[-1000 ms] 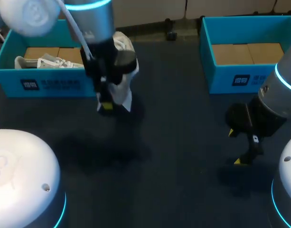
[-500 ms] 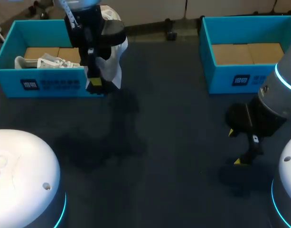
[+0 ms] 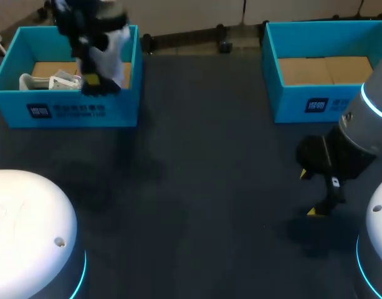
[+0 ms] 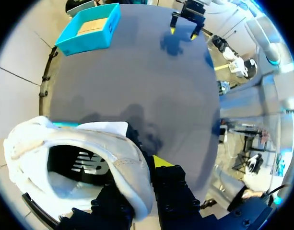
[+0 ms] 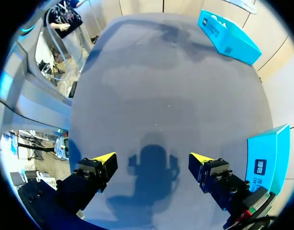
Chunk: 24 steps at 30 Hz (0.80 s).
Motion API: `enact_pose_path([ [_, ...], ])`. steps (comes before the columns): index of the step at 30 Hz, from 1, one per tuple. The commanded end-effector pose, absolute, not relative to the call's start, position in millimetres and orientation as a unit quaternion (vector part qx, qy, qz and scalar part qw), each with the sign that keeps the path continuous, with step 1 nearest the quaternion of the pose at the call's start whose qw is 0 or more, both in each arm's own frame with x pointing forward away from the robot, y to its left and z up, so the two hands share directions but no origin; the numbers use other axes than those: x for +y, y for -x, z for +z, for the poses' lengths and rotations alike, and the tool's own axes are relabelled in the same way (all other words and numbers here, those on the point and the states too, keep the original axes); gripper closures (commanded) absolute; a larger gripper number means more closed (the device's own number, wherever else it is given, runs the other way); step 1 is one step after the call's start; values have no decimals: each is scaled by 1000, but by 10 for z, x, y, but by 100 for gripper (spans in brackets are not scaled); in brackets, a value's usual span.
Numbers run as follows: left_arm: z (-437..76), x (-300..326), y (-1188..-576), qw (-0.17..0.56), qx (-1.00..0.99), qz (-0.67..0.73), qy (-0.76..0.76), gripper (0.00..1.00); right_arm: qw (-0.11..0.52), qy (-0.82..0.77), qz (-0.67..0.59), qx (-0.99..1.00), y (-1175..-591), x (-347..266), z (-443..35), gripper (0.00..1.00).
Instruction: Take the shoe out of the shoebox, open the shoe tongue, remove and reinsert the insole, then place the shoe into the shoebox
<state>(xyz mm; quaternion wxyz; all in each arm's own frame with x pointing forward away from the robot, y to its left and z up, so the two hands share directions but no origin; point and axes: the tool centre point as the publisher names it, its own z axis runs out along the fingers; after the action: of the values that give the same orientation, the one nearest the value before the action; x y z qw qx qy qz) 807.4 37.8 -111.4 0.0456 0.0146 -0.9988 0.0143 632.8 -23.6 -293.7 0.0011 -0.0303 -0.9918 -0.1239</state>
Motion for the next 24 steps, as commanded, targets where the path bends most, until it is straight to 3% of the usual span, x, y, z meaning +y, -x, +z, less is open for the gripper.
enact_pose_path([
  [1, -1027, 859, -8261, 42, -999, 12, -14, 100, 0, 31, -124, -992, -6316, -241, -2944, 0],
  [18, -1251, 2019, -9238, 78, -995, -30, -49, 100, 0, 31, -124, -992, -6316, -241, -2944, 0],
  [24, -1251, 2019, -9238, 78, -995, -30, -49, 100, 0, 31, -124, -992, -6316, -241, -2944, 0],
])
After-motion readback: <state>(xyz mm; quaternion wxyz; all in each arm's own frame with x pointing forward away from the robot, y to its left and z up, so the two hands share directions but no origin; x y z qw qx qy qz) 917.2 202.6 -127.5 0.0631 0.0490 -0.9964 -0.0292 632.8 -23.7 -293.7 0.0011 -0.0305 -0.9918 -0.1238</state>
